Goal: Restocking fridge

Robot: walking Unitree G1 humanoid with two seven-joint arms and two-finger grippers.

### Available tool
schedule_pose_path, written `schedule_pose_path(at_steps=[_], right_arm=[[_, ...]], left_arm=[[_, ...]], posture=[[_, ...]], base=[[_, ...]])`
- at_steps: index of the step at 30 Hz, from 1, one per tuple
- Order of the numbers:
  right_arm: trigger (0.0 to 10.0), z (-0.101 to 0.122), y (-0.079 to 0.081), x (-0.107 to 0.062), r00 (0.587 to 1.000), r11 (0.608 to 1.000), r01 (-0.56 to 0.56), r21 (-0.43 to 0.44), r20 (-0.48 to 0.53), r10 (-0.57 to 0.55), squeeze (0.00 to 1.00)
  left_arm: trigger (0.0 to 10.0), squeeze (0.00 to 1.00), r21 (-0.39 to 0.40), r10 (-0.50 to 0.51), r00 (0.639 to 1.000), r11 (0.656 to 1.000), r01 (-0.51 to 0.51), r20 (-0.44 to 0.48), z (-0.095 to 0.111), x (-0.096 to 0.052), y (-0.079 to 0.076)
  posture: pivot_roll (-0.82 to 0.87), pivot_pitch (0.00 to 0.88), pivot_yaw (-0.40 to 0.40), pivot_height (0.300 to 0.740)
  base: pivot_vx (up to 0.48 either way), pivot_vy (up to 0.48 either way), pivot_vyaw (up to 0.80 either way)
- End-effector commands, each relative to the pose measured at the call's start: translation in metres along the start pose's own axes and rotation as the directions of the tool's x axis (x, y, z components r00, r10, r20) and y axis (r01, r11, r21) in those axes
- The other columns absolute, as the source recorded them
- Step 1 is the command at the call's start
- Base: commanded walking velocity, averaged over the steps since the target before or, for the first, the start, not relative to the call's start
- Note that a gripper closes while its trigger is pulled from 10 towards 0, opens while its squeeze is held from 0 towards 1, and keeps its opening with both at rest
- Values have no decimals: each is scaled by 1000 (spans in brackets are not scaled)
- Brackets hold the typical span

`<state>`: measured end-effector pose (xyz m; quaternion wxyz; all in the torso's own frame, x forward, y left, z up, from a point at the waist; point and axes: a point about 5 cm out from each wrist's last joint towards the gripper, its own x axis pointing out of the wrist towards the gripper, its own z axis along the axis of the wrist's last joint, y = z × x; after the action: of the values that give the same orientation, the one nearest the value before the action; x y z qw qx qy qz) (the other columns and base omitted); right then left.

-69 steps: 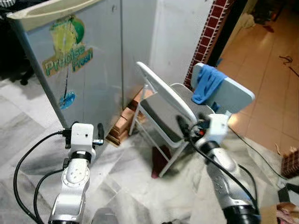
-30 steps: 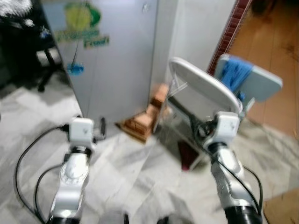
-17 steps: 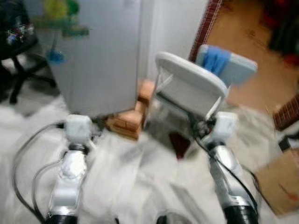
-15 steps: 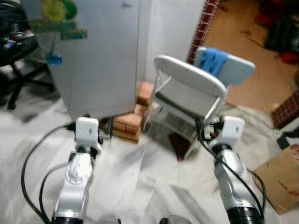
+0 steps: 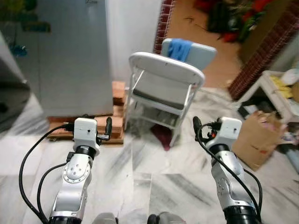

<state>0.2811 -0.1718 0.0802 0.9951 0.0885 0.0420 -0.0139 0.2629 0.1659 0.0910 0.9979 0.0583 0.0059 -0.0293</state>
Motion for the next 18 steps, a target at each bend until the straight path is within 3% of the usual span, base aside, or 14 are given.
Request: schedule_pose_path(at_steps=[1, 18], right_arm=[[10000, 4, 5, 1, 1000, 1000, -18, 2, 15, 18, 0], [10000, 1, 1, 0, 999, 1000, 14, -7, 31, -14, 0]], left_arm=[[10000, 0, 13, 26, 1000, 1000, -26, -7, -1, -1, 6], [10000, 0, 53, 6, 1000, 999, -5, -28, -5, -1, 5]], posture=[[84, 55, -73, 740], [83, 41, -38, 740]], base=[[0, 476, -800], [0, 480, -792]])
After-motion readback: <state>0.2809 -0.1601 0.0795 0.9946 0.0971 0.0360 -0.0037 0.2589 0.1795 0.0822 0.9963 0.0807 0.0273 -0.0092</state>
